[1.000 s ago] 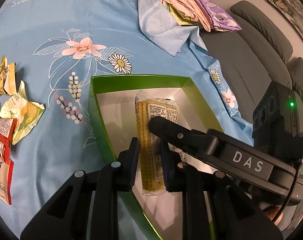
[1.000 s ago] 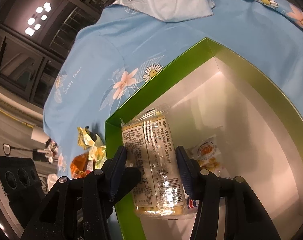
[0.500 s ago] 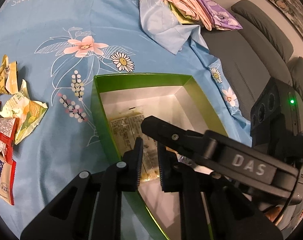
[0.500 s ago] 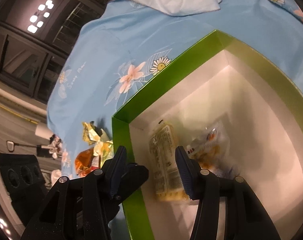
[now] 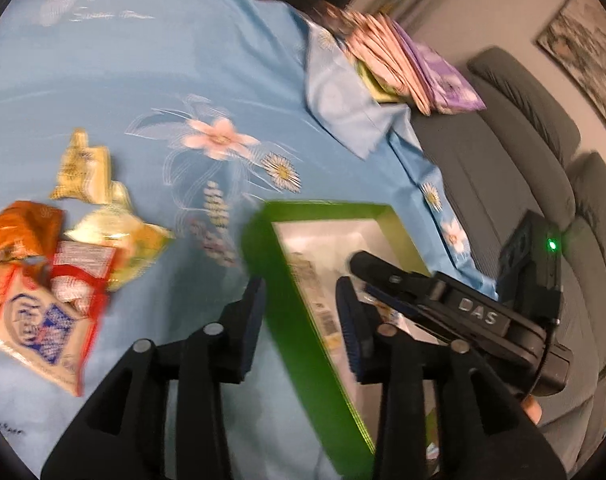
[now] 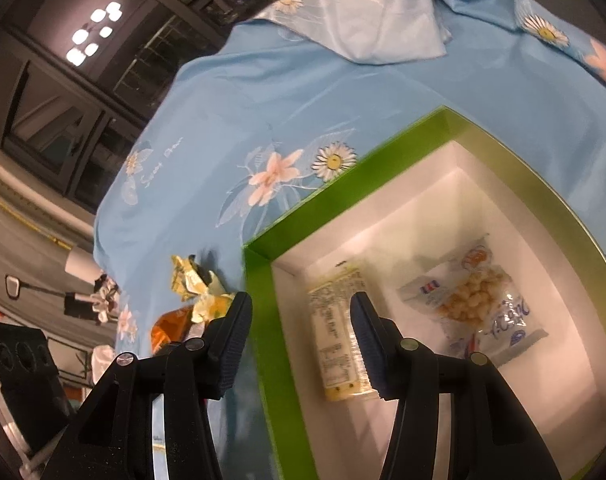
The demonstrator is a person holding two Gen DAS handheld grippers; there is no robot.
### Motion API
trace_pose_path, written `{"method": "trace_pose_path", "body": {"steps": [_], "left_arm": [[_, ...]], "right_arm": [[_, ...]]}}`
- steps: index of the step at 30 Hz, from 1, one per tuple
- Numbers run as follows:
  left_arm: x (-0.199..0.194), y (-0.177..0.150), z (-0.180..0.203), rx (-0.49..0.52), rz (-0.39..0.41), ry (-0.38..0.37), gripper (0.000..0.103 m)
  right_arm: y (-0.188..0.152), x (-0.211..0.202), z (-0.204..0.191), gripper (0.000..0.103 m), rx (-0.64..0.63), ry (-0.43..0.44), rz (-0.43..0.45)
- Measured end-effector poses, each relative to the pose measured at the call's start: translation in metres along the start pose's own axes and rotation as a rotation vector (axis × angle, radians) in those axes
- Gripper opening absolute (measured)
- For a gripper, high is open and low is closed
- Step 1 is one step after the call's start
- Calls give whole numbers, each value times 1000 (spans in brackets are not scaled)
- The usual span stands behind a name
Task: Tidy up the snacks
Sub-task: 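Return the right gripper to the pile and grasp the white-and-blue biscuit pack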
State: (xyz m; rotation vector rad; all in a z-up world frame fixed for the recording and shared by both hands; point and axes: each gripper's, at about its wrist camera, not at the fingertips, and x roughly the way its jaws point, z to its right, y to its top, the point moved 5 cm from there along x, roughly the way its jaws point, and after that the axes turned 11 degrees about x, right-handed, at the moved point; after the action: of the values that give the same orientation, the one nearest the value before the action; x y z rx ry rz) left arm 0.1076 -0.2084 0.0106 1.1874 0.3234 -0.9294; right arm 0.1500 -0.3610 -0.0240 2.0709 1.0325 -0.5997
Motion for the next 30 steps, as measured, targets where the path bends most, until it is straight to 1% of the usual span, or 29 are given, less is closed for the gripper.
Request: {"method": "trace_pose_path", "body": {"steps": [1, 3, 7, 11, 16, 18, 20, 23, 26, 30], "left_arm": [[-6, 0, -7, -11, 10, 14, 42], [-21, -2, -26, -39, 34, 65, 48], [-49, -9, -64, -93, 57, 154, 56], [-72, -23, -104, -169, 71, 220, 58], [-85, -44, -139, -228, 44, 300, 58], [-86, -55, -150, -259, 31, 299, 58], [-86, -62, -156, -277, 26, 300, 58], [-84, -73, -163, -297, 12, 306, 57], [-82, -79, -165, -312, 6, 283, 57], [-79, -87, -163, -322, -6, 267, 54]], "right_arm": [[-2, 0, -6, 54, -16, 11, -1], [-8, 0, -20, 54, -48, 41, -8], [-20, 5, -46, 54, -100, 94, -35], [-35, 17, -69, 60, -141, 135, -80], [-61, 47, -101, 61, -208, 160, -160], [-71, 59, -110, 61, -230, 165, -194], [-88, 79, -123, 61, -258, 184, -264], [-109, 105, -131, 61, -265, 194, -358], [-125, 124, -137, 61, -298, 168, -403], [-135, 141, -138, 61, -313, 141, -436]]}}
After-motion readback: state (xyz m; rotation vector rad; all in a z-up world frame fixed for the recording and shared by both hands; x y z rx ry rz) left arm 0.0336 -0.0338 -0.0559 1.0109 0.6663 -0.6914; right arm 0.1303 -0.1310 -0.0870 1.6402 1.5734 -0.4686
